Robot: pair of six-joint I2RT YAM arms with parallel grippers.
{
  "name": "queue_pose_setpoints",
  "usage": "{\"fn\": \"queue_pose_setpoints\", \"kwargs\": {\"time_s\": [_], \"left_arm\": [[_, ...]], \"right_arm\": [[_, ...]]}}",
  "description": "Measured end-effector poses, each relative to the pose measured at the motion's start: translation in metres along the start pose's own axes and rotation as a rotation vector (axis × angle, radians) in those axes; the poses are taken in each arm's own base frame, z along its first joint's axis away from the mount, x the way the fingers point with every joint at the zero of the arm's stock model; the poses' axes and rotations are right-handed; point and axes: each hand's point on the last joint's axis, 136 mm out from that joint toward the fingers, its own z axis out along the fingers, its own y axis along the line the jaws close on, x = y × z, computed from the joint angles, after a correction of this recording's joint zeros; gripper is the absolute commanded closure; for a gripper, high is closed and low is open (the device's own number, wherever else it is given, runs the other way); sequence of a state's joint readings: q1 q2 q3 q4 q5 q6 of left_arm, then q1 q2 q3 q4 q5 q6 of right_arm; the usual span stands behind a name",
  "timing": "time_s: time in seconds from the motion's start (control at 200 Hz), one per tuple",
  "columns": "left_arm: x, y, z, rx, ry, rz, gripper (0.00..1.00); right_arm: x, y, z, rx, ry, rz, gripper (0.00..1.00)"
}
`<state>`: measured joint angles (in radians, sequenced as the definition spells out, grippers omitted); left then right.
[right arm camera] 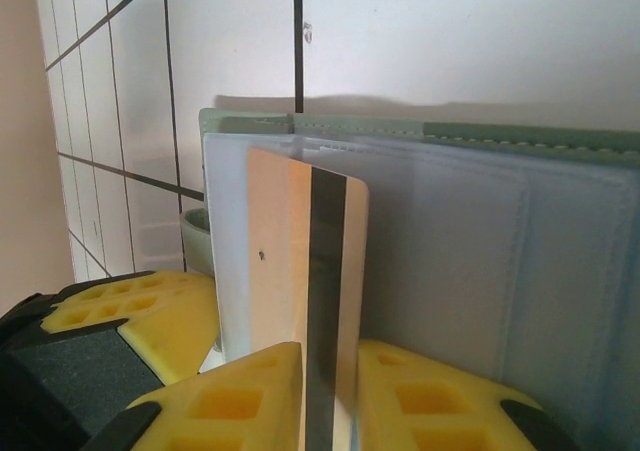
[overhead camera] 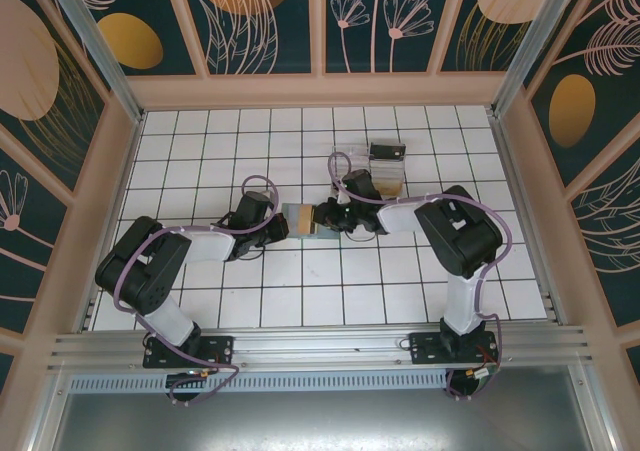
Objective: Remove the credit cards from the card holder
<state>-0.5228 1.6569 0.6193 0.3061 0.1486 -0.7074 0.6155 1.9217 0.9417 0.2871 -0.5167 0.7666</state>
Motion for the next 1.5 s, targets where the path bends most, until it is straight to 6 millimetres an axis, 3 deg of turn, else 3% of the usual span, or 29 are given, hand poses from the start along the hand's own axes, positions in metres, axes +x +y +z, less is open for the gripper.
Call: {"fn": "queue_pose_setpoints", "kwargs": {"time_s": [0.125,0.39,0.916,1.111,1.166,1.221,1.341,1.496], "left_arm": [[0.000,0.000,0.000,0.000,0.000,0.000,1.00],[0.000,0.000,0.000,-0.001,0.000,0.004,1.00],[0.000,0.000,0.000,-0.002,0.001,0.008,1.00],[-0.005,-0.006,-0.010,0.010,-0.012,0.012,0.92],[-0.012,-0.014,-0.018,0.030,-0.036,0.019,0.81],[-0.021,-0.024,-0.029,0.060,-0.072,0.036,0.52],[-0.044,-0.047,-0.056,0.128,-0.169,0.061,0.03],[-0.059,-0.053,-0.090,0.171,-0.316,0.082,0.01]], "right_arm": [[0.000,-0.001,0.000,0.004,0.000,0.010,1.00],[-0.002,-0.008,-0.005,0.002,-0.010,0.019,1.00],[-0.011,-0.025,-0.060,0.024,-0.092,0.043,1.00],[-0.011,-0.018,-0.087,0.063,-0.125,-0.016,1.00],[-0.014,-0.012,-0.098,0.082,-0.146,-0.048,1.00],[-0.020,-0.005,-0.110,0.106,-0.178,-0.095,1.00],[-0.040,0.016,-0.136,0.171,-0.263,-0.214,1.00],[-0.062,0.047,-0.164,0.298,-0.373,-0.421,1.00]]}}
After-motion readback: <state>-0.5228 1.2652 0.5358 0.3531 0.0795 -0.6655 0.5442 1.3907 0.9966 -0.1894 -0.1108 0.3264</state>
